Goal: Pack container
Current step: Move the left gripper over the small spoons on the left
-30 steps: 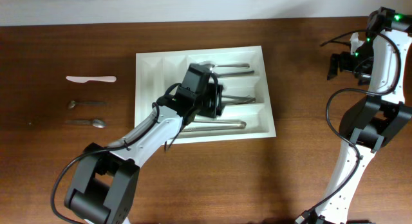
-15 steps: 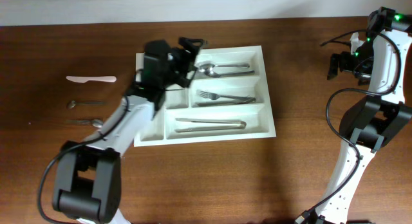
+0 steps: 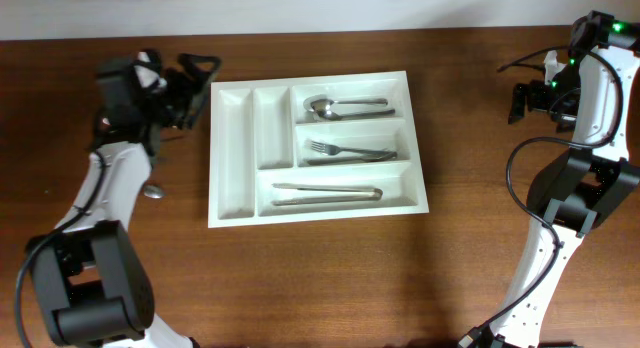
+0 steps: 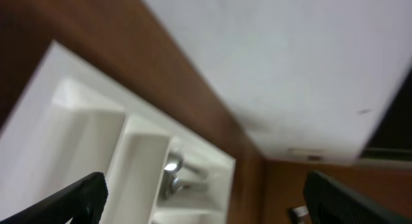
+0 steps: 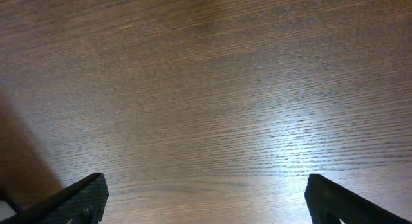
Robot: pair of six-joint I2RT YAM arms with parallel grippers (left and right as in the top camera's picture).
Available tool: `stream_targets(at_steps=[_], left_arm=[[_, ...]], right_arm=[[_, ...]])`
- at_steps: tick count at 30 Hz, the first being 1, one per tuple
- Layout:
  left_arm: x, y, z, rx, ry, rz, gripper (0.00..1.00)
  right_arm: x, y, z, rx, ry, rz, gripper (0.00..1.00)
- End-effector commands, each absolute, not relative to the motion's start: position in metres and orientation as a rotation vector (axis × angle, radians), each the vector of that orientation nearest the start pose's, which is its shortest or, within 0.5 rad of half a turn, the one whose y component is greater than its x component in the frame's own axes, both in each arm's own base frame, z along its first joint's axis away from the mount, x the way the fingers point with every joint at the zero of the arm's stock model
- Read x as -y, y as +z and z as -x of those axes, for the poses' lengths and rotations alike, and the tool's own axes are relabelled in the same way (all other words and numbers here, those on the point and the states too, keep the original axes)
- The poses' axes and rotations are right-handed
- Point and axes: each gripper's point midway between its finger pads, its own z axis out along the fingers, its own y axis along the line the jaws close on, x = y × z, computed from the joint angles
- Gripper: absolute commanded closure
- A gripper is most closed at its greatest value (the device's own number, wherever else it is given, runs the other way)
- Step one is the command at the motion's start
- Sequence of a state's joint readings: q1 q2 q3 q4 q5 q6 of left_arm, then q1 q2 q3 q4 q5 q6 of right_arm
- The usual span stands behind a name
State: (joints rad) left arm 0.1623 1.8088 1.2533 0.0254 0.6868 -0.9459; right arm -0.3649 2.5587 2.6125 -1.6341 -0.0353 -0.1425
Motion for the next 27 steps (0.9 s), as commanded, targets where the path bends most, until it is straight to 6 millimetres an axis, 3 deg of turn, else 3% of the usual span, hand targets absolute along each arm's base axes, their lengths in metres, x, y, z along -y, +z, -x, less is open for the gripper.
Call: stream_targets(at_steps=[1,6,13,20,23,27], left_arm=[[0.015,0.223,-0.512,-1.971,-1.326,0.638,0.01],[-0.001,0.25,-0.508,-1.887,-1.375,0.485,0.01],[-0.008,0.249,-0.503,-1.893,-1.401,0.5,0.01],[-0.034,0.191,-0.499,-1.989,-1.294,1.016,0.01],[-0.047,0.163,-0.478,-2.091,-1.089,1.17,0.01],[-0.076,0.159,-0.438,-2.144,-0.719,1.325,0.01]], right_arm=[[0.167,0.099,-0.453,-3.089,0.046,-0.331,0.01],[0.167,0.099,-0.453,-3.089,0.046,-0.331,0.01],[0.167,0.099,-0.453,-3.089,0.046,-0.331,0.01],[0.167,0.099,-0.453,-3.089,0.045,-0.331,0.01],[0.167,0.099,-0.453,-3.089,0.046,-0.331,0.01],[0.167,0.099,-0.453,-3.089,0.046,-0.331,0.01]])
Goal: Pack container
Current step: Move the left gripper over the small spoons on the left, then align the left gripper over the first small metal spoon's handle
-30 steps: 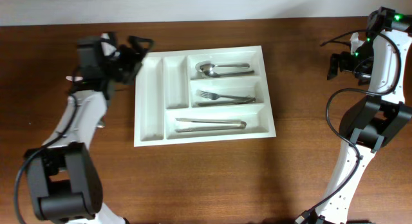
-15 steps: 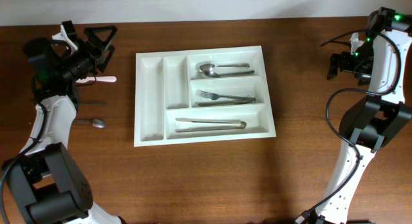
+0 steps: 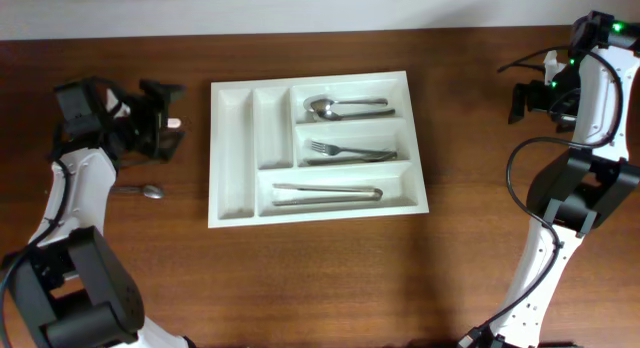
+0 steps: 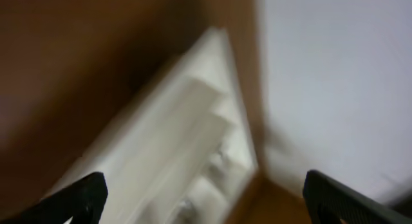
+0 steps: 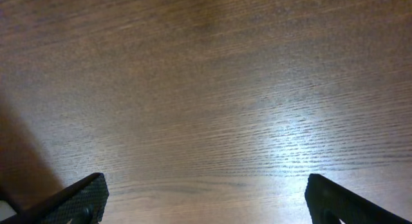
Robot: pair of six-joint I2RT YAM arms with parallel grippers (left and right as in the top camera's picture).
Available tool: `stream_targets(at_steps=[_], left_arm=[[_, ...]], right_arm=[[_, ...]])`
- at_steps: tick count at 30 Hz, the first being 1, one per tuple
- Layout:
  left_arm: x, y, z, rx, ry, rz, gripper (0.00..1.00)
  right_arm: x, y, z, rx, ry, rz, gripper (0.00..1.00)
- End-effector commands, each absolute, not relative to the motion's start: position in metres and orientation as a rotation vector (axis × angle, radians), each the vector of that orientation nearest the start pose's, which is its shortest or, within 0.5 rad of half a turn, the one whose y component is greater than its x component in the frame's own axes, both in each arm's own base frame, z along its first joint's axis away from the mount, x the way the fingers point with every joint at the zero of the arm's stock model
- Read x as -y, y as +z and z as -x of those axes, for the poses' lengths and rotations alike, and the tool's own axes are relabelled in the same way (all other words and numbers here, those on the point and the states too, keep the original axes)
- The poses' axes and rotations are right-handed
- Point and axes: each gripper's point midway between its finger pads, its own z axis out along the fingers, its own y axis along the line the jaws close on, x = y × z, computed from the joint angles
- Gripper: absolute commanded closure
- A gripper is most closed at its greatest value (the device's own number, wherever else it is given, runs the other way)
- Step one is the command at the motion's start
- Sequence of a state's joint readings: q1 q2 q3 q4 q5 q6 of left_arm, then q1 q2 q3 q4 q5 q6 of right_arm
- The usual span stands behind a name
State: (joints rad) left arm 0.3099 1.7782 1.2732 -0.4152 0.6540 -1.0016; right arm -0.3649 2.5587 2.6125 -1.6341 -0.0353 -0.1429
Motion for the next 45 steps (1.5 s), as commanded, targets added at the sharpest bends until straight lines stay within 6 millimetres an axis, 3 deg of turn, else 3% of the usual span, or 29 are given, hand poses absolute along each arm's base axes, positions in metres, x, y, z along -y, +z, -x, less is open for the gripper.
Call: stream_targets(at_steps=[1,6,10,18,25,31,35,45], left_arm=[[-0.085,0.162,-0.428,-2.139,-0.632,1.366,0.01],[-0.121,0.169,-0.355,-2.009,-0.271,1.744,0.01],[-0.13,0.158,-0.335,-1.957,-0.236,1.917,0.01],[-0.172,0.159,-0.325,-1.828,-0.075,1.96,0.01],[-0.165,0.144,-0.324,-1.876,-0.167,2.027,0.01],[-0.151,0.108,-0.33,-1.914,-0.252,2.176,0.01],[-0.152,0.089,-0.329,-1.941,-0.216,2.218,0.01],[-0.156,0.066,-0.324,-1.97,-0.13,2.262,0.01]], right_arm=[[0.167,0.099,-0.453,-3.089,0.046,-0.331,0.01],[0.167,0.099,-0.453,-3.089,0.046,-0.331,0.01],[0.167,0.099,-0.453,-3.089,0.046,-0.331,0.01],[0.167,0.099,-0.453,-3.089,0.046,-0.331,0.01],[0.167,0.099,-0.453,-3.089,0.046,-0.331,0.01],[0.167,0.099,-0.453,-3.089,0.046,-0.331,0.01],[0.167,0.099,-0.453,-3.089,0.045,-0.331,0.01],[0.167,0.099,-0.453,-3.088,0.046,-0.331,0.01]])
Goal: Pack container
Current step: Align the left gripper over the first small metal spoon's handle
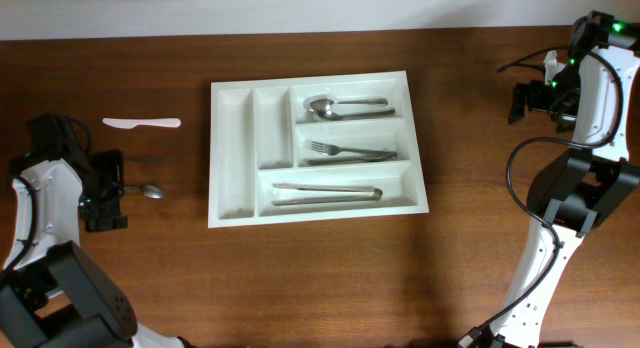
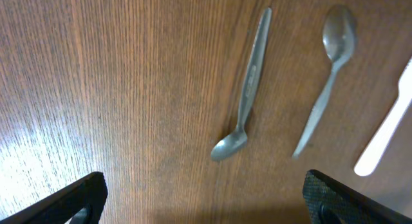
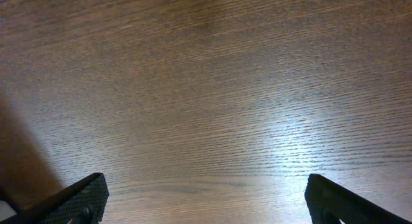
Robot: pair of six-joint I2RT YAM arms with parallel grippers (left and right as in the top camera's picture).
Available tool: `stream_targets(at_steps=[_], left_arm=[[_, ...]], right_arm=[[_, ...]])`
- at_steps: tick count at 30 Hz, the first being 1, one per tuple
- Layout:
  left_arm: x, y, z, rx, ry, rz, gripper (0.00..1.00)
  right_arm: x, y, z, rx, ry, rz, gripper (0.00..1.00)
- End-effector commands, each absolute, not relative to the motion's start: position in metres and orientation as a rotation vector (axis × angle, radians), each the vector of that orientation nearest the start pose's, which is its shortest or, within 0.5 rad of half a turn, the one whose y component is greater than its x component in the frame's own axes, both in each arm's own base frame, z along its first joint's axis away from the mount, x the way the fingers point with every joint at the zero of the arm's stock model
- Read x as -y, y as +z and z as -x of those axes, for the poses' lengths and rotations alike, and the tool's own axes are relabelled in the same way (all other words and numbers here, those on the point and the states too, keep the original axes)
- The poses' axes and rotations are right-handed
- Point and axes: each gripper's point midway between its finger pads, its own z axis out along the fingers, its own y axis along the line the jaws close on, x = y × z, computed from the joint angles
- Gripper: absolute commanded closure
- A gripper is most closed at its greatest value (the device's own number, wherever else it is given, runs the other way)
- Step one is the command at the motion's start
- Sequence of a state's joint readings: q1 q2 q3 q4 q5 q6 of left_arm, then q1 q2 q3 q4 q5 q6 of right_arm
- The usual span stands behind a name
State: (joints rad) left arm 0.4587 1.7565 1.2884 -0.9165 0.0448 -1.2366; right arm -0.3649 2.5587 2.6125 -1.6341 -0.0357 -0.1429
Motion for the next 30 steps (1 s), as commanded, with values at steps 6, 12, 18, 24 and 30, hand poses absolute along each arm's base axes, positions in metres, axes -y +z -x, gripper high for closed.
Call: stream_targets(at_steps=[6,12,18,24,30], left_arm=[[-0.157,0.049,-0.328,-1.987,-0.126,2.282,0.01],[-0.164,0.047,-0.336,-1.941,-0.126,2.274,0.01],[-0.166,0.045,-0.335,-1.877,-0.105,2.328,0.01],[-0.166,0.047,-0.336,-1.831,-0.112,2.36,0.01],[-0.148,0.048,-0.339,-1.894,-0.103,2.341,0.01]], right_arm=[[0.167,0.099,-0.453,-3.089,0.046,-0.331,0.01],[0.167,0.099,-0.453,-3.089,0.045,-0.331,0.01],[0.167,0.099,-0.453,-3.089,0.046,-0.331,0.01],[0.167,0.099,-0.453,-3.089,0.046,-0.331,0.01],[0.167,0.099,-0.453,-3.089,0.046,-0.331,0.01]])
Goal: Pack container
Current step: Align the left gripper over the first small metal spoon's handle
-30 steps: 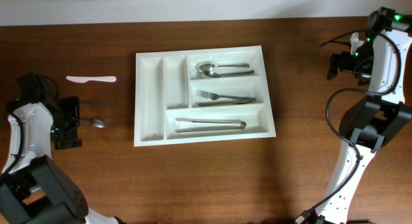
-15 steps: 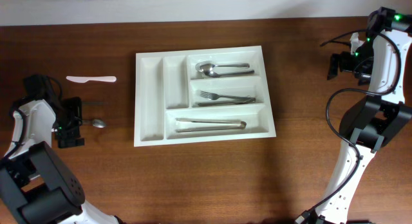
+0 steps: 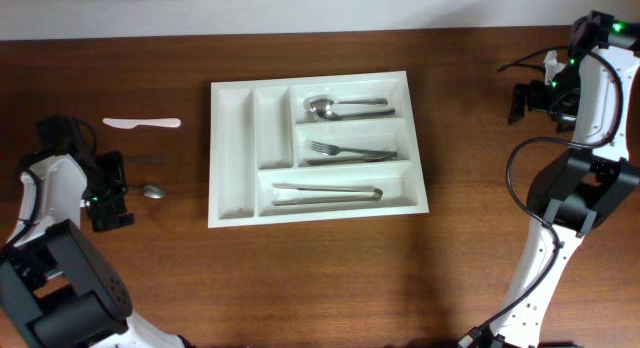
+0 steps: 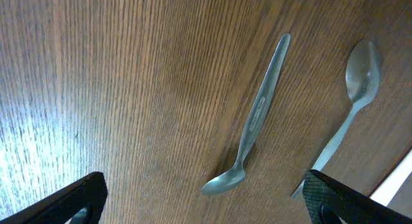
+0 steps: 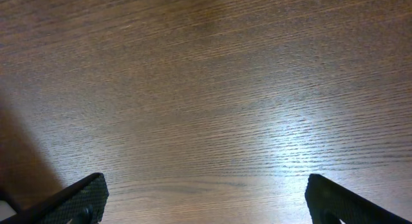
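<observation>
The white cutlery tray (image 3: 235, 153) sits mid-table, with spoons (image 3: 340, 106), forks (image 3: 350, 149) and tongs (image 3: 328, 194) in its right compartments. Left of it a metal spoon (image 3: 152, 191) lies on the wood. The left wrist view shows two spoons: one (image 4: 256, 130) ahead and a second (image 4: 353, 98) to its right. My left gripper (image 3: 113, 193) (image 4: 206, 208) is open just short of them, holding nothing. A white plastic knife (image 3: 141, 122) lies further back. My right gripper (image 3: 519, 100) (image 5: 206, 208) is open over bare wood at the far right.
The tray's two narrow left compartments (image 3: 270, 128) hold nothing. The table's back edge meets a pale wall (image 3: 300, 8). The right arm's base and cables (image 3: 580, 188) stand at the right edge.
My left gripper has shifted slightly; in its wrist view the two spoons now sit higher and further right, more slanted. The right arm has not moved.
My left gripper was open at the tray's top left corner, then further left beside the white knife. Then it was lower down, by the spoons on the wood, where it remains. The tray's contents and the right arm stayed as they were.
</observation>
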Robot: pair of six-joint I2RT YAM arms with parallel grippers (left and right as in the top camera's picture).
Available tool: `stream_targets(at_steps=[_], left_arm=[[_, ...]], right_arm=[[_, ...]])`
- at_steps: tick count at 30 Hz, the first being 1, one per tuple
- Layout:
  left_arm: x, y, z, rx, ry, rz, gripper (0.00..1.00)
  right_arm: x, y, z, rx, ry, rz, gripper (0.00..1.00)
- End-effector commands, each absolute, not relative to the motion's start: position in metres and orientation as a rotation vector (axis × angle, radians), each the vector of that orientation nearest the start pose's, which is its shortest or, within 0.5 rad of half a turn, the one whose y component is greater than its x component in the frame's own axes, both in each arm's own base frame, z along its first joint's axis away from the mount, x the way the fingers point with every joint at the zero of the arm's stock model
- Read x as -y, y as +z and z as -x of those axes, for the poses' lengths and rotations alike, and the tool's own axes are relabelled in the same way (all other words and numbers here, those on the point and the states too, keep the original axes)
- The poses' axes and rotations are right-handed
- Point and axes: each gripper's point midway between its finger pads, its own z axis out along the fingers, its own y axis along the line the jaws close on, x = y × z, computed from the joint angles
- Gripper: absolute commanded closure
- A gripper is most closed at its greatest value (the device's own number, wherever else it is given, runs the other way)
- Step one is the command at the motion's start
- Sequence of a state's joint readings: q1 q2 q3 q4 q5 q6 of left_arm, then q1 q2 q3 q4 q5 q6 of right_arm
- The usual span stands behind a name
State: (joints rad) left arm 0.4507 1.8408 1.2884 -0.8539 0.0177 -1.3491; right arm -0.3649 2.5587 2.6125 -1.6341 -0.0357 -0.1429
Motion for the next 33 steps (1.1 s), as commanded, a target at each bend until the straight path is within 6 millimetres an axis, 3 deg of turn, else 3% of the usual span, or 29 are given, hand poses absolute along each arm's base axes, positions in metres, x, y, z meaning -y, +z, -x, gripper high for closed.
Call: stream_targets(at_steps=[1,4,7,14,33], left_arm=[[-0.143,0.05,-0.34,-1.915,-0.082,2.327,0.01],[-0.136,0.058,-0.343,-1.95,0.021,2.257,0.01],[-0.135,0.07,-0.356,-1.935,0.015,2.217,0.01],[-0.156,0.085,-0.367,-1.885,0.057,2.245,0.0],[-0.158,0.041,-0.352,-1.969,0.187,2.349,0.01]], right_arm=[[0.167,0.099,-0.453,-3.089,0.046,-0.331,0.01],[0.167,0.099,-0.453,-3.089,0.046,-0.331,0.01],[0.167,0.099,-0.453,-3.089,0.046,-0.331,0.01],[0.167,0.099,-0.453,-3.089,0.046,-0.331,0.01],[0.167,0.099,-0.453,-3.088,0.046,-0.331,0.01]])
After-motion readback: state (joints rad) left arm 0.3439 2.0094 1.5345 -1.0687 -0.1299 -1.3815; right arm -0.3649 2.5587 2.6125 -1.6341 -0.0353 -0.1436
